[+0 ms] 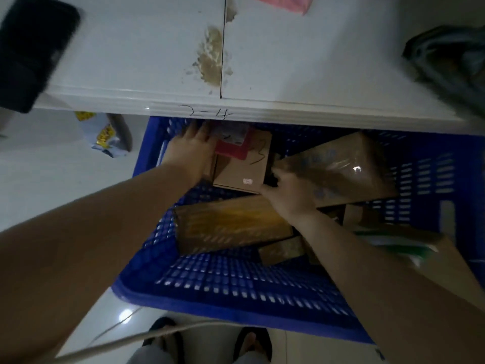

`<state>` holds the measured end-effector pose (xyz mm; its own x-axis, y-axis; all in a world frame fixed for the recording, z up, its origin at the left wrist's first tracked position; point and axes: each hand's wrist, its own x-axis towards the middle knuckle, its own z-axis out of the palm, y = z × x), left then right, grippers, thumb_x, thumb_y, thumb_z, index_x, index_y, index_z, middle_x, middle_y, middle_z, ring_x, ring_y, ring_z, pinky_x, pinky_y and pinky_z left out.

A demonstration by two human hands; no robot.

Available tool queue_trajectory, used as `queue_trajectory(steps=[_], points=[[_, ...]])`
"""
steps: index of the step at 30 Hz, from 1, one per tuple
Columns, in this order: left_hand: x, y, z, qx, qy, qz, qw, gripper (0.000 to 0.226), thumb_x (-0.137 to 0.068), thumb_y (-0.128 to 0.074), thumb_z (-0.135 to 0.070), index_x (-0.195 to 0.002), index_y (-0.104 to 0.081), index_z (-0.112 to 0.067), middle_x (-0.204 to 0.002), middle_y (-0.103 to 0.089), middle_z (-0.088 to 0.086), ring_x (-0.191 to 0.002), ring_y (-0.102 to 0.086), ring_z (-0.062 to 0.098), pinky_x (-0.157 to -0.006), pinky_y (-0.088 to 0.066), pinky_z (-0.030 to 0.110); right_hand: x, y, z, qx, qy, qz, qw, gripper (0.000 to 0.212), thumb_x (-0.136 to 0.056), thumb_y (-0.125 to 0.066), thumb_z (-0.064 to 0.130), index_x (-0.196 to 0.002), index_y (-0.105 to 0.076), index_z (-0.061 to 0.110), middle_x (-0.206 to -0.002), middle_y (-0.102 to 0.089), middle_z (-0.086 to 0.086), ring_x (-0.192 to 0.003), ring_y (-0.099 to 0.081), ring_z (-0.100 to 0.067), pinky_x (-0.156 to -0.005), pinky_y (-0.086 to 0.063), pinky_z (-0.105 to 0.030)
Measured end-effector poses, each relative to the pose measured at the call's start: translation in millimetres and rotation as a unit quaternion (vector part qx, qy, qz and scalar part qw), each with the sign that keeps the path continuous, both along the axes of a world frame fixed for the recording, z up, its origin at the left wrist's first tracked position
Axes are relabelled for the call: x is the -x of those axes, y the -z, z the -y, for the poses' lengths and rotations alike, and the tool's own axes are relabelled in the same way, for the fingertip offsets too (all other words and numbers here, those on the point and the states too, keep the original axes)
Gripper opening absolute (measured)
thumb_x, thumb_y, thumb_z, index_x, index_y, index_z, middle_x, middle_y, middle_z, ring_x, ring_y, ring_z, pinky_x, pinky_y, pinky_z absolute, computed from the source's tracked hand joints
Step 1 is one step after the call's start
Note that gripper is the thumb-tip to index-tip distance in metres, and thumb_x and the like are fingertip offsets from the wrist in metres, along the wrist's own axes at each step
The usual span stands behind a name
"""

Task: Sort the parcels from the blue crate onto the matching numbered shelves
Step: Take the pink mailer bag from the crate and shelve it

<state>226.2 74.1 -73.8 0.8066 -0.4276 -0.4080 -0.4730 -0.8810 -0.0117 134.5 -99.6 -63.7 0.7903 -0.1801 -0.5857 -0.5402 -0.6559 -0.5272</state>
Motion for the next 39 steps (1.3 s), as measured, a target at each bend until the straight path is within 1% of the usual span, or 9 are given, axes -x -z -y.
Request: queue_trajectory(steps=[4,8,11,14,16,19,22,33,39], points=[[-14.3,2.7,-5.5,0.046,-0.006,0.007,0.999,0.06,-0.088,-0.048,0.001,-0.142,-0.038,-0.023,-0.134,-0.052,0.012,-0.117,-0.052,0.036,-0.085,-0.05,0.047,-7.3,13.9,-28.9,-0.216,0.282,-0.081,0.931,0.05,-0.097,-0.044,0.034,-0.125,-0.049,-0.006,-0.13,-0.055,-0.02,-0.116,-0.055,-0.033,-0.105,-0.041,-0.047],[24.0,-0.8,-4.9,0.128,0.018,-0.005,0.992,0.073,-0.078,-0.053,0.011,-0.143,-0.038,-0.019,-0.149,-0.038,0.011,-0.124,-0.05,0.037,-0.081,-0.053,0.047,-13.4,-0.1,-35.0,-0.393,0.464,-0.133,0.783,0.056,-0.09,-0.052,0.052,-0.129,-0.047,0.013,-0.122,-0.057,-0.013,-0.104,-0.062,-0.028,-0.088,-0.055,-0.041],[69.3,-17.4,-8.2,0.207,0.088,-0.009,0.974,0.077,-0.06,-0.067,0.019,-0.131,-0.054,-0.008,-0.14,-0.049,0.017,-0.123,-0.052,0.036,-0.071,-0.06,0.044,-3.6,-24.9,-35.7,-0.411,0.519,-0.123,0.739,0.033,-0.092,-0.059,0.022,-0.122,-0.053,0.01,-0.104,-0.063,-0.013,-0.089,-0.065,-0.025,-0.074,-0.059,-0.037],[101.0,-44.9,-17.8,0.269,-0.003,-0.113,0.957,0.09,-0.077,-0.056,0.014,-0.148,-0.02,-0.027,-0.158,-0.009,-0.007,-0.141,-0.014,0.014,-0.101,-0.046,0.034,22.6,-56.6,-33.0,-0.35,0.484,-0.116,0.793,0.035,-0.09,-0.051,-0.006,-0.118,-0.057,0.014,-0.112,-0.064,-0.012,-0.095,-0.066,-0.026,-0.056,-0.06,-0.027],[112.8,-73.6,-17.2,0.328,-0.18,-0.197,0.906,0.079,-0.091,-0.048,0.001,-0.148,-0.01,-0.037,-0.157,-0.014,-0.01,-0.137,-0.025,0.008,-0.108,-0.039,0.035,44.7,-83.2,-24.1,-0.334,0.422,-0.119,0.834,0.036,-0.09,-0.051,-0.007,-0.117,-0.058,0.016,-0.112,-0.065,-0.008,-0.094,-0.066,-0.022,-0.054,-0.059,-0.023],[107.3,-126.3,-15.9,0.428,-0.507,-0.353,0.66,0.035,-0.094,-0.046,0.0,-0.123,-0.055,-0.018,-0.102,-0.071,-0.003,-0.077,-0.069,0.003,-0.086,-0.054,0.033,74.2,-130.9,-2.0,-0.334,0.341,-0.127,0.869,0.031,-0.089,-0.055,-0.006,-0.107,-0.061,0.019,-0.101,-0.067,0.001,-0.087,-0.065,-0.012,-0.058,-0.058,-0.02],[104.5,-171.5,-25.4,0.391,-0.554,-0.492,0.546,0.038,-0.089,-0.058,-0.03,-0.121,-0.059,-0.01,-0.103,-0.072,0.01,-0.095,-0.069,0.021,-0.091,-0.052,0.037,91.9,-179.0,18.4,-0.337,0.277,-0.141,0.889,0.03,-0.087,-0.059,-0.005,-0.102,-0.064,0.021,-0.103,-0.071,0.0,-0.087,-0.068,-0.011,-0.064,-0.057,-0.019],[99.9,-375.0,23.4,0.588,-0.417,-0.428,0.545,0.039,-0.078,-0.067,-0.017,-0.117,-0.06,-0.015,-0.109,-0.072,0.008,-0.097,-0.07,0.022,-0.072,-0.059,0.028,76.1,-395.0,85.9,-0.269,0.09,-0.033,0.958,0.038,-0.082,-0.063,-0.009,-0.111,-0.066,0.015,-0.104,-0.073,-0.005,-0.091,-0.07,-0.019,-0.071,-0.059,-0.028],[84.6,-507.7,6.0,0.66,-0.301,-0.308,0.616,0.108,-0.031,-0.09,-0.053,-0.129,-0.051,-0.034,-0.101,-0.074,0.003,-0.091,-0.071,0.018,-0.074,-0.055,0.032,69.8,-558.7,101.8,-0.085,-0.122,0.082,0.986,0.037,-0.079,-0.063,-0.011,-0.093,-0.065,0.023,-0.096,-0.072,-0.004,-0.081,-0.069,-0.011,-0.072,-0.057,-0.024]])
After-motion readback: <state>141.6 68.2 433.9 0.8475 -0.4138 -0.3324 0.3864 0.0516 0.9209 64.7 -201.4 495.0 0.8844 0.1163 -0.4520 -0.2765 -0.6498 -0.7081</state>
